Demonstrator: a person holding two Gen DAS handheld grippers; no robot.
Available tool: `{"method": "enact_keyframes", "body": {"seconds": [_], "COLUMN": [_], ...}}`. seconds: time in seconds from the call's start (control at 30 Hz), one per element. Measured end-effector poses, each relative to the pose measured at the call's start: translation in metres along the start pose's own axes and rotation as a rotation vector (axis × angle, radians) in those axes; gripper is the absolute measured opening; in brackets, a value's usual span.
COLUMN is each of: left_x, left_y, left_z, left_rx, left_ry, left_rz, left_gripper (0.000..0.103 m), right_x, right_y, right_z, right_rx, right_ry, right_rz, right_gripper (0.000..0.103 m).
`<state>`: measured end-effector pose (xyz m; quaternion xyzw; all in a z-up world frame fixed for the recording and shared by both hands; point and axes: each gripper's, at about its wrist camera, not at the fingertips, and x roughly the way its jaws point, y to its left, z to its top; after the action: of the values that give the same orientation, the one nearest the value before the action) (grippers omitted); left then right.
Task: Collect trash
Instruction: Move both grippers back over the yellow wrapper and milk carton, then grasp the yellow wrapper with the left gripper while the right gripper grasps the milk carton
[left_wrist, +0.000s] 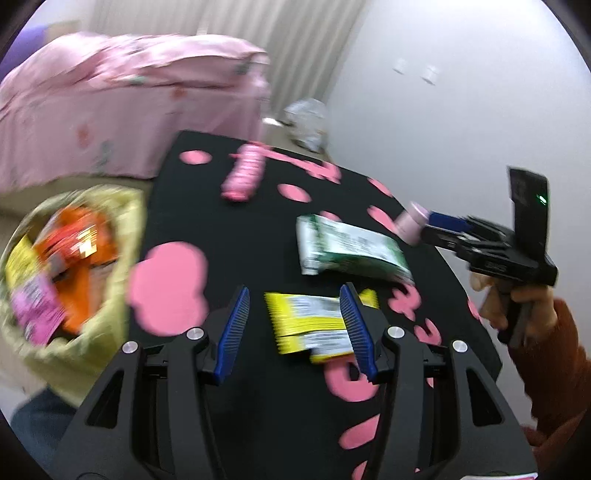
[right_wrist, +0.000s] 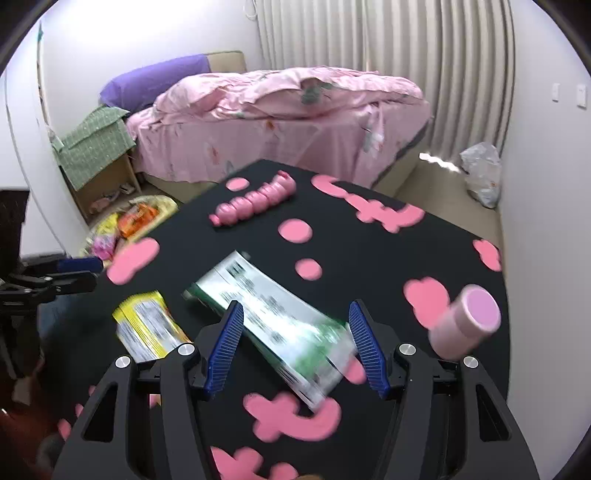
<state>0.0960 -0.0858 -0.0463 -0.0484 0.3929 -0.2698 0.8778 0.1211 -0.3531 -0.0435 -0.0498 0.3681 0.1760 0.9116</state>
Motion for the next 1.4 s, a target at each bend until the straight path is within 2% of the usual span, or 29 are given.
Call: {"method": "enact_keyframes", "body": {"seconds": [0.13, 0.33, 0.43, 0.6, 0.7, 0.8, 0.93, 1.0, 1.13, 1.23, 1.33, 1.4], "left_x": [0.032, 0.08, 0.083, 0.062, 0.046, 0.029, 0.026, 0.04, 0.07, 0.078, 0.073, 0.068], "left_y": [-0.025, -0.015, -0.006, 0.0, -0.012, -0.032, -0.069, -0.085, -0.094, -0.086, -0.064, -0.047], "left_z": [0.013, 0.024, 0.015, -0.013, -0.025, -0.029, -0.023, -0.022, -0.028, -0.031, -0.027, -0.023], "left_rx": [0.11, 0.092, 0.051, -0.03, 0.023, 0.15, 0.356, 0.452, 0.549, 0.527, 0.416, 0.345], "left_ry": [0.069, 0.157, 0.192, 0.234, 0.247, 0.212, 0.174, 0.186, 0.266, 0.28, 0.25, 0.23], "left_rz": [-0.033, 0.004, -0.007, -0.141, -0.191, -0.158, -0.097, -0.048, -0.016, 0.042, 0.104, 0.155], "left_gripper": [0.05, 0.05, 0.05, 0.05, 0.05, 0.05, 0.058, 0.058, 0.058, 0.058, 0.058, 0.058], "right_x": [0.003, 0.004, 0.0, -0.007, -0.007, -0.008, -0.012, -0.015, -0.02, -0.014, 0.001, 0.016], "right_y": [-0.01, -0.019, -0.023, -0.028, -0.026, -0.022, -0.02, -0.021, -0.021, -0.02, -0.017, -0.012], "right_z": [-0.016, -0.037, -0.045, -0.062, -0.071, -0.078, -0.084, -0.082, -0.07, -0.05, -0.029, -0.014], "right_rx": [0.03, 0.056, 0.067, 0.088, 0.094, 0.101, 0.109, 0.112, 0.075, 0.038, -0.006, -0.045], "right_ry": [0.009, 0.02, 0.026, 0.028, 0.039, 0.043, 0.033, 0.022, -0.012, -0.038, -0.038, -0.033], "right_rz": [-0.006, -0.004, 0.004, 0.001, 0.002, 0.003, -0.003, -0.006, 0.009, 0.046, 0.156, 0.198], "right_gripper": [0.057, 0.057, 0.057, 0.057, 0.057, 0.057, 0.057, 0.057, 0.057, 0.057, 0.057, 0.057]}}
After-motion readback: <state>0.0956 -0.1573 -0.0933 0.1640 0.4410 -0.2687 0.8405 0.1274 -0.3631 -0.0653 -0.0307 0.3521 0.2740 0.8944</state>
